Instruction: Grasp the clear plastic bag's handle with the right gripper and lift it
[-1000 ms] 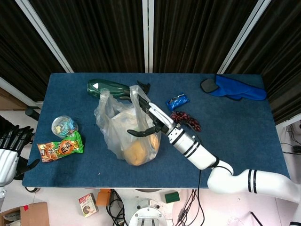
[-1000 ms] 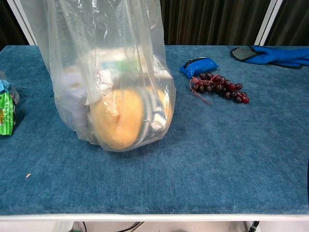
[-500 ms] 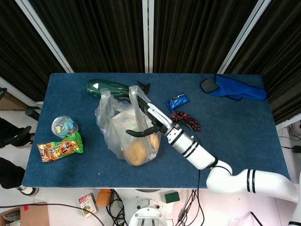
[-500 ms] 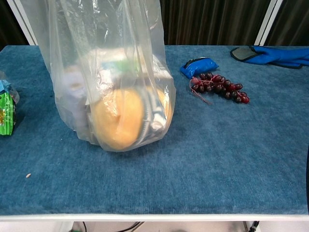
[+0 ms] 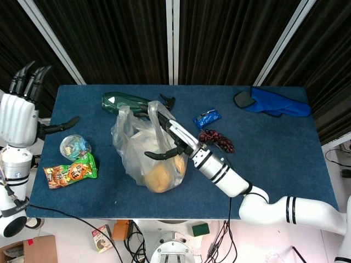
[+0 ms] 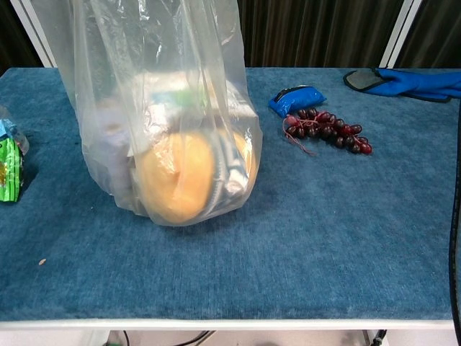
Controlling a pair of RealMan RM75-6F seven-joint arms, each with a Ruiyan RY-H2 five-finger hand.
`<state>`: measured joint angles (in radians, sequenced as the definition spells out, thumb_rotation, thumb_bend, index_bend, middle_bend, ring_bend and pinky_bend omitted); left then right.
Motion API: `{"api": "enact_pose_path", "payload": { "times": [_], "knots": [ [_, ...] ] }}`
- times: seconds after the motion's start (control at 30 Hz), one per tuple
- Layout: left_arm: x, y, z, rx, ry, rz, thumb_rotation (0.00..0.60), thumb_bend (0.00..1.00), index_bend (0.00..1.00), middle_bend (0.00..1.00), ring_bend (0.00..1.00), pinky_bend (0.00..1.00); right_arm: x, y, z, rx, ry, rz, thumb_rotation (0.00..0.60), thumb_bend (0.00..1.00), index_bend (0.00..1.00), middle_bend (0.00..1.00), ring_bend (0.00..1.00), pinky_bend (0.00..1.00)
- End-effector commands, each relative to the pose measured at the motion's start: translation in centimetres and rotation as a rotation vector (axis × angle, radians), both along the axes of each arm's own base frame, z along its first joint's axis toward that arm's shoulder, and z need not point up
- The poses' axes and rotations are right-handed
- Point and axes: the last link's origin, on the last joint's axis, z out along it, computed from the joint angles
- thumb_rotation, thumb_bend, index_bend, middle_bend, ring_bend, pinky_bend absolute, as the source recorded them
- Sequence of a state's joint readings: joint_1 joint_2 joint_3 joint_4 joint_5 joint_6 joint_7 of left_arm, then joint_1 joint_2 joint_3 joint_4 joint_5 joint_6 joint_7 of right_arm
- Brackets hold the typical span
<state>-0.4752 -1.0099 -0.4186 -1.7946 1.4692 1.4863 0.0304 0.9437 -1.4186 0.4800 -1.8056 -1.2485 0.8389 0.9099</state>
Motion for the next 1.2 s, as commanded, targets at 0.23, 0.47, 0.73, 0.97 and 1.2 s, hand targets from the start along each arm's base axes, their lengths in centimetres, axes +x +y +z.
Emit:
{"api": "enact_pose_path", "payload": {
  "times": [0.23,0.47,0.73,0.97,1.2],
  "knots": [
    [4.5,0.9,-2.9,-0.08,0.033,-0.076,0.463,0.0,0.03,0.12,0.03,0.14,0.1,-0.1,-0.5,0.007,0.006,-0.002,0.6,0.24,0.0,0.1,0.0,0.05],
    [6.7,2.0,-4.4,-0.114,0.027,-0.083,0.465,0.0,0.03,0.12,0.03,0.13,-0.1,-0.4,-0.6,0.009,0.001,-0.01,0.6,0.24,0.0,0.1,0.0,0.05],
    [7.8,3.1,-5.1,-0.137,-0.021,-0.071,0.479,0.0,0.03,0.12,0.03,0.13,-0.3,-0.4,-0.7,0.01,0.004,-0.007,0.6,0.24,0.0,0.1,0.0,0.05],
    [8.6,3.3,-4.7,-0.152,-0.083,-0.072,0.475,0.0,0.03,0.12,0.03,0.13,-0.2,-0.6,-0.8,0.018,0.005,-0.007,0.6,0.24,0.0,0.1,0.0,0.05],
    [9.1,2.9,-5.2,-0.244,-0.157,-0.054,0.475,0.0,0.03,0.12,0.03,0.13,-0.3,-0.8,-1.1,0.023,0.01,-0.007,0.6,0.24,0.0,0.1,0.0,0.05]
  ]
}}
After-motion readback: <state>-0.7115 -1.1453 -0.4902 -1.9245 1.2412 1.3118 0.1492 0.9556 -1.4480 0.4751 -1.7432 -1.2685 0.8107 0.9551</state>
